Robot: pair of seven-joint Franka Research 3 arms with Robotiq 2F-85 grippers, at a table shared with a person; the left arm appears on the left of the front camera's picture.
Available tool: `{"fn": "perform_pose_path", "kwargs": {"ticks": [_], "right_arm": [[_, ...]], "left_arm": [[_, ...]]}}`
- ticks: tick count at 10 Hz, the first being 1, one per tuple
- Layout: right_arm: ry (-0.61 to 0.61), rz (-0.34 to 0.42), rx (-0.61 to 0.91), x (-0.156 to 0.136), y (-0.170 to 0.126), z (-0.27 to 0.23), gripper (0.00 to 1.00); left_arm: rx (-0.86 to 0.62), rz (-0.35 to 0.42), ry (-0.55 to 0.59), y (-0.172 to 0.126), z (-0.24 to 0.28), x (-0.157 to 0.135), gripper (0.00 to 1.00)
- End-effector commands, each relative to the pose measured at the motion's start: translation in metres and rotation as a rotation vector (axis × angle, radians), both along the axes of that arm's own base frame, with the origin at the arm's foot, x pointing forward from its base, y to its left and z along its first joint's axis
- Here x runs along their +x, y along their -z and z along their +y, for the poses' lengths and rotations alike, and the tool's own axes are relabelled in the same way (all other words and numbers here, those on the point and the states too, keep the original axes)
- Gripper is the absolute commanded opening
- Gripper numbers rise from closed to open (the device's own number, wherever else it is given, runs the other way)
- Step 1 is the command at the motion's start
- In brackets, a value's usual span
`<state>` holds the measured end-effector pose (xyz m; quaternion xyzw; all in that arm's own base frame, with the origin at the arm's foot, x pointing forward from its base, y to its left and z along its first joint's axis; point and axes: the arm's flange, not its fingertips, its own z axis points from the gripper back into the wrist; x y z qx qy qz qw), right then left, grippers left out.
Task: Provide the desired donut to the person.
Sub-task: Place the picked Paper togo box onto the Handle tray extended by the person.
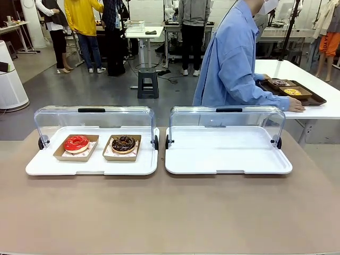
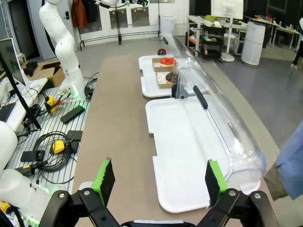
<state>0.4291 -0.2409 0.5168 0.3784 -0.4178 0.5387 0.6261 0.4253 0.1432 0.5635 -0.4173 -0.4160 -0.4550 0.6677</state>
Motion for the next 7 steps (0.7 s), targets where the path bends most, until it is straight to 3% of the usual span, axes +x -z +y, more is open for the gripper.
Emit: {"fn": "perform_pose_path", "kwargs": {"ticks": [1, 7], "right_arm": [[-0.010, 0.005, 0.004, -0.0008, 0.0010, 0.0002, 1.00], [-0.010, 0.005, 0.004, -0.0008, 0.0010, 0.0002, 1.00]], "left_arm": [[-0.008, -0.007, 0.001, -0.0019, 0.0011, -0.0009, 1.00], [-0.008, -0.007, 0.001, -0.0019, 0.0011, -0.0009, 1.00]]}}
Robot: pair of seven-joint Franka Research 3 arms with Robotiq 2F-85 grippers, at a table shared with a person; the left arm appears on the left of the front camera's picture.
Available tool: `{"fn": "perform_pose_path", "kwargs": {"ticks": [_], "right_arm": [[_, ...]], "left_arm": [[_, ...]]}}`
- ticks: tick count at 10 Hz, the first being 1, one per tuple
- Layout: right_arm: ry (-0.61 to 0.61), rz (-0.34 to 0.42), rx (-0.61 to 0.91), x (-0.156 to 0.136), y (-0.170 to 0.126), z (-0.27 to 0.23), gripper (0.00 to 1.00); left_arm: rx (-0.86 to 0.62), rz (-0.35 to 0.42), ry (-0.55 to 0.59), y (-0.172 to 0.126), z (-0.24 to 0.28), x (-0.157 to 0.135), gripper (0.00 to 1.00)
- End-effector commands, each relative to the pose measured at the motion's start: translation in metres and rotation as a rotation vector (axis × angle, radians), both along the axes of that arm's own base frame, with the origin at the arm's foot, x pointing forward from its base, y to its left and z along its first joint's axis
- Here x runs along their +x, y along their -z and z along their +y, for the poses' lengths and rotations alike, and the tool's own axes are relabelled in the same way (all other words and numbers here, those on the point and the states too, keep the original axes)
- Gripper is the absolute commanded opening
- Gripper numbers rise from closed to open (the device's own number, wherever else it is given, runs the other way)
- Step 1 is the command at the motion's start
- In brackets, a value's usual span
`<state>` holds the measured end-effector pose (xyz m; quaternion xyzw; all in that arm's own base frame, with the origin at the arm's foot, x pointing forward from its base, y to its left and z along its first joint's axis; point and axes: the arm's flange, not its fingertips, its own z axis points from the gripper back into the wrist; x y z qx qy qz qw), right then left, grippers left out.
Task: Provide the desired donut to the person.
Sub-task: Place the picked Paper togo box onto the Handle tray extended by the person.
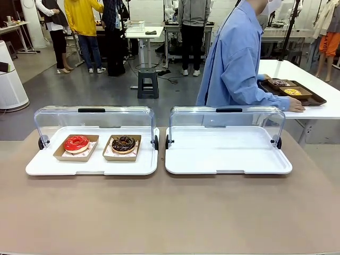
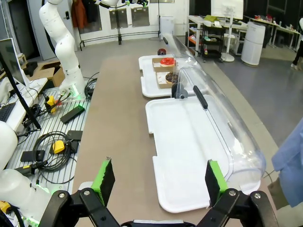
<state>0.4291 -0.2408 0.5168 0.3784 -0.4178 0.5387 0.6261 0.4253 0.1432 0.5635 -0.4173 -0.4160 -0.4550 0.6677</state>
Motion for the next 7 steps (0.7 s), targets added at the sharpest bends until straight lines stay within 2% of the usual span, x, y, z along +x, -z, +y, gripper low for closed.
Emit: {"fn": "perform_pose_path", "kwargs": {"ticks": [1, 7], "right_arm": [[-0.010, 0.005, 0.004, -0.0008, 0.0010, 0.0002, 1.00], [-0.010, 0.005, 0.004, -0.0008, 0.0010, 0.0002, 1.00]], "left_arm": [[-0.008, -0.007, 0.001, -0.0019, 0.0011, -0.0009, 1.00], [-0.008, -0.007, 0.001, -0.0019, 0.0011, -0.0009, 1.00]]}}
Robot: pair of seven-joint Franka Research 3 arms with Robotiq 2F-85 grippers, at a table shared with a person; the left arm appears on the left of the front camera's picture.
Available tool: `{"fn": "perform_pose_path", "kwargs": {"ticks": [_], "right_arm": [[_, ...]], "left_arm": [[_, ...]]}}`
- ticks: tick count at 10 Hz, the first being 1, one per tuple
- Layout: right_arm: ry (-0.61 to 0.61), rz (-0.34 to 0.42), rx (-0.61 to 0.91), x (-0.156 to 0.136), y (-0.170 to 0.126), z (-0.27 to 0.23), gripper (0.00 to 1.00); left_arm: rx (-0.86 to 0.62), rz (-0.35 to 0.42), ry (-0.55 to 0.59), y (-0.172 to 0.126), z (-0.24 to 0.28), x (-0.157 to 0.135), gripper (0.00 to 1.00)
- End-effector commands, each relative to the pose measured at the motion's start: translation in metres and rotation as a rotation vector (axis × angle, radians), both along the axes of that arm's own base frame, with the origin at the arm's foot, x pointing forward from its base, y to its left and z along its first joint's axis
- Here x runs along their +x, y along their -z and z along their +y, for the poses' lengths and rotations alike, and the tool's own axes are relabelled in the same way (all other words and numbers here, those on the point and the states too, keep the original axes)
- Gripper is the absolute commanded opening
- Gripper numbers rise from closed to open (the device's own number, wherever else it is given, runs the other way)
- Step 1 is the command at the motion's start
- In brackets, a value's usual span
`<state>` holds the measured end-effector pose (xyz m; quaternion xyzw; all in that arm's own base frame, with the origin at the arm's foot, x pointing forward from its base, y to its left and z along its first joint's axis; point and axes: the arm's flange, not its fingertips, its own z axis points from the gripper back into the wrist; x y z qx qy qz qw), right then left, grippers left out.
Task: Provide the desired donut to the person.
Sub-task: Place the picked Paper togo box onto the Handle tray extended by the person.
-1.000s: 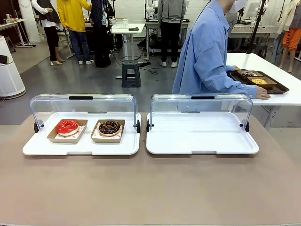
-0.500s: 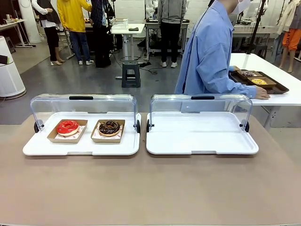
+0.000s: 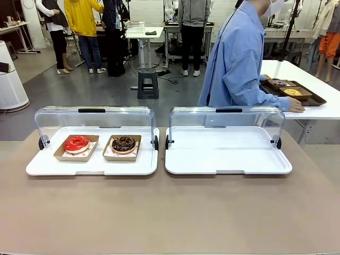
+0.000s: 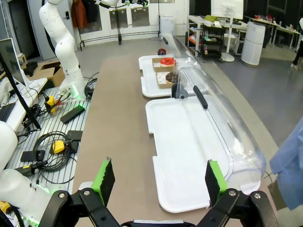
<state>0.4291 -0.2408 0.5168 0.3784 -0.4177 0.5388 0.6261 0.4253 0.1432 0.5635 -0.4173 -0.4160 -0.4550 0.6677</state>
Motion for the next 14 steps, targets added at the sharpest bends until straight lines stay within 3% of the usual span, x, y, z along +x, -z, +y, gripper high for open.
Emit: {"fn": "perform_pose_path", "kwargs": {"ticks": [1, 14], "right_arm": [[-0.010, 0.005, 0.004, -0.0008, 0.0010, 0.0001, 1.00], [-0.010, 0.005, 0.004, -0.0008, 0.0010, 0.0001, 1.00]], "left_arm": [[-0.008, -0.007, 0.001, -0.0019, 0.0011, -0.0009, 1.00], [-0.008, -0.007, 0.001, -0.0019, 0.0011, -0.0009, 1.00]]}}
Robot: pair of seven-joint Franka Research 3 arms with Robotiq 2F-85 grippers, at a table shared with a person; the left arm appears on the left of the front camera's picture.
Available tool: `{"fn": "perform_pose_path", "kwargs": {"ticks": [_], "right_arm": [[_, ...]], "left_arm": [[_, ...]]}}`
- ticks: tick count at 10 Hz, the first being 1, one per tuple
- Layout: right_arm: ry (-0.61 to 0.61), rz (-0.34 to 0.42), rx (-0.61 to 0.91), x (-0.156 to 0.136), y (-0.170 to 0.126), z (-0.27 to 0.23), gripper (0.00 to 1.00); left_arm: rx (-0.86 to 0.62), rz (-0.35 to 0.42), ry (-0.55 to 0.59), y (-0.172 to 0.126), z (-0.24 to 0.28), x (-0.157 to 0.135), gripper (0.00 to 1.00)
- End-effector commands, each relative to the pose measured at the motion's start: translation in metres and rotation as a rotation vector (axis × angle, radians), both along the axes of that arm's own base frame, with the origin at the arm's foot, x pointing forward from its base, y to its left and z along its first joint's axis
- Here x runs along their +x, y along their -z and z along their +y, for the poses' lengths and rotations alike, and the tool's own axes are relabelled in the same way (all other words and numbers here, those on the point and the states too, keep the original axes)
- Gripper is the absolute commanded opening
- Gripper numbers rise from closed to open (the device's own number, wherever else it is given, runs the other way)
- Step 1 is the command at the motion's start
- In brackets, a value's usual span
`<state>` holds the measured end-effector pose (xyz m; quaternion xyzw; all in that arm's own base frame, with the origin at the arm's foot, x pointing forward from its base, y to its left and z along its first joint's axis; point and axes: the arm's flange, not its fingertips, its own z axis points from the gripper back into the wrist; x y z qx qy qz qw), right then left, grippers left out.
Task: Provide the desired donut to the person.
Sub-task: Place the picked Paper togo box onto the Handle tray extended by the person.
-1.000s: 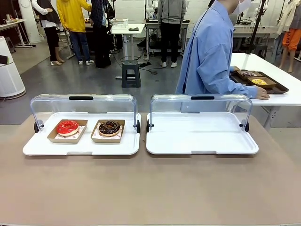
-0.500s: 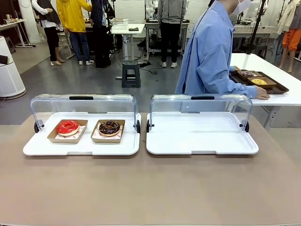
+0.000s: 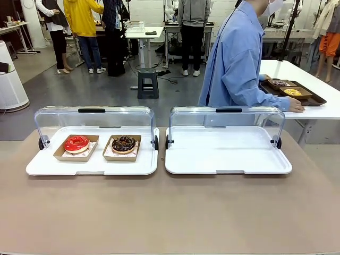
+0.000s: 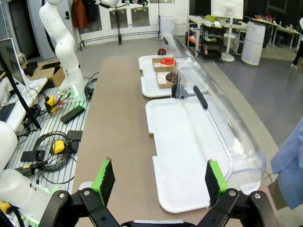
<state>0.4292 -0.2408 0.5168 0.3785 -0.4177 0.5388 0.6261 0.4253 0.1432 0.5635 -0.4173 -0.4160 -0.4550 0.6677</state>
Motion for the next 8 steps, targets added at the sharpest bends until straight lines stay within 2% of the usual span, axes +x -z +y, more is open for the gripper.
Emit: {"fn": "perform_pose_path", "kwargs": {"ticks": [1, 8], "right_arm": [[-0.010, 0.005, 0.004, -0.0008, 0.0010, 0.0001, 1.00], [-0.010, 0.005, 0.004, -0.0008, 0.0010, 0.0001, 1.00]], "left_arm": [[-0.008, -0.007, 0.001, -0.0019, 0.0011, -0.0009, 1.00], [-0.008, -0.007, 0.001, -0.0019, 0.0011, -0.0009, 1.00]]}}
